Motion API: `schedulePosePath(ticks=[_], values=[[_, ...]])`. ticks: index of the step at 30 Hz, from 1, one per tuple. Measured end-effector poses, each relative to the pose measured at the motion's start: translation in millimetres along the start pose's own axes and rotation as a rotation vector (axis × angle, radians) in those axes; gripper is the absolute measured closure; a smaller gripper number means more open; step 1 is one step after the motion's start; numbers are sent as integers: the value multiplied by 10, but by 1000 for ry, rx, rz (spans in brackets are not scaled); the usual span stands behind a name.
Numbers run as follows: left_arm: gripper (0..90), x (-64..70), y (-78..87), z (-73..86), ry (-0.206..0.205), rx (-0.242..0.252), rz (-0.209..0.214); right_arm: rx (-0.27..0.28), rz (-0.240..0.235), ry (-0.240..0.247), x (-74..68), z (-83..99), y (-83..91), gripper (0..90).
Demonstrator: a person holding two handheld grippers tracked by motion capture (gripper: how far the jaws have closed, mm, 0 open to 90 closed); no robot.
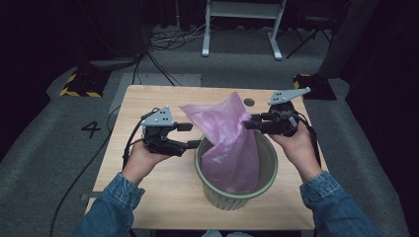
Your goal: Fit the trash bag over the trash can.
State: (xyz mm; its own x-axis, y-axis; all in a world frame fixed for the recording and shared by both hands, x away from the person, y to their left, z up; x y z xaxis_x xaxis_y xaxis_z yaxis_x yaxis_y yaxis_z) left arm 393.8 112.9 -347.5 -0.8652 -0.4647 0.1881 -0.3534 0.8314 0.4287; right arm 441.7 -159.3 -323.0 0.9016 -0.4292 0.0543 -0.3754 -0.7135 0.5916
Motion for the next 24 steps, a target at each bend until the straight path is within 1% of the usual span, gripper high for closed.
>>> schedulePosePath(ticks=[1,3,4,5,8,9,10,12,14,16,17,18,19,20,21,22,24], values=[[363,10,6,-2,-5,-1,2,-4,-4,30,-68,-9,13,810],[363,44,13,-15,-12,-1,4,-16,2,98,-220,-20,46,843],[363,44,13,-15,-12,-1,4,-16,2,98,-220,-20,46,843],[363,96,20,-39,-26,0,12,-29,-10,166,-405,-12,79,849],[363,171,15,-80,-45,2,17,-44,-35,219,-623,40,91,850],[363,171,15,-80,-45,2,17,-54,-45,235,-687,67,85,849],[363,209,3,-102,-55,0,19,-64,-57,246,-753,102,74,849],[363,234,-15,-118,-61,-3,20,-78,-81,251,-827,149,56,849],[363,247,-36,-126,-65,-10,17,-99,-109,259,-907,202,29,847],[363,242,-57,-125,-74,-21,5,-129,-134,275,-990,253,0,845],[363,242,-57,-125,-74,-21,5,-129,-134,275,-990,253,0,845],[363,215,-76,-116,-72,-29,-14,-157,-148,296,-1065,287,-24,843],[363,192,-81,-112,-66,-30,-23,-171,-155,303,-1095,299,-31,841],[362,192,-81,-112,-66,-30,-23,-185,-166,306,-1118,311,-37,840],[362,158,-84,-108,-63,-30,-40,-185,-166,306,-1118,311,-37,840],[359,66,-86,-99,-36,-39,-100,-207,-175,310,-1143,331,-46,835],[355,-9,-96,-95,-9,-43,-114,-214,-179,308,-1140,340,-51,831]])
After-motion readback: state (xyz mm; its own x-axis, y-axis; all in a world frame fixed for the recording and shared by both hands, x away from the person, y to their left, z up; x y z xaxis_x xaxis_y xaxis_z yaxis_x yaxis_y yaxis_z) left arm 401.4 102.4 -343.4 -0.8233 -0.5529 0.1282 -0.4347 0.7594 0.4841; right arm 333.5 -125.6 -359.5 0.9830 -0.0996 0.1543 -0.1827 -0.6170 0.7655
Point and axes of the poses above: each handheld gripper's, and its own axes: y roughly backward along the jaws, z roughly out of its underside, x roughly to its right, the point moved 5 cm from there along -y, roughly forward along the jaws, and after that the axes turned 7 degrees about y, right-handed, at the moved point
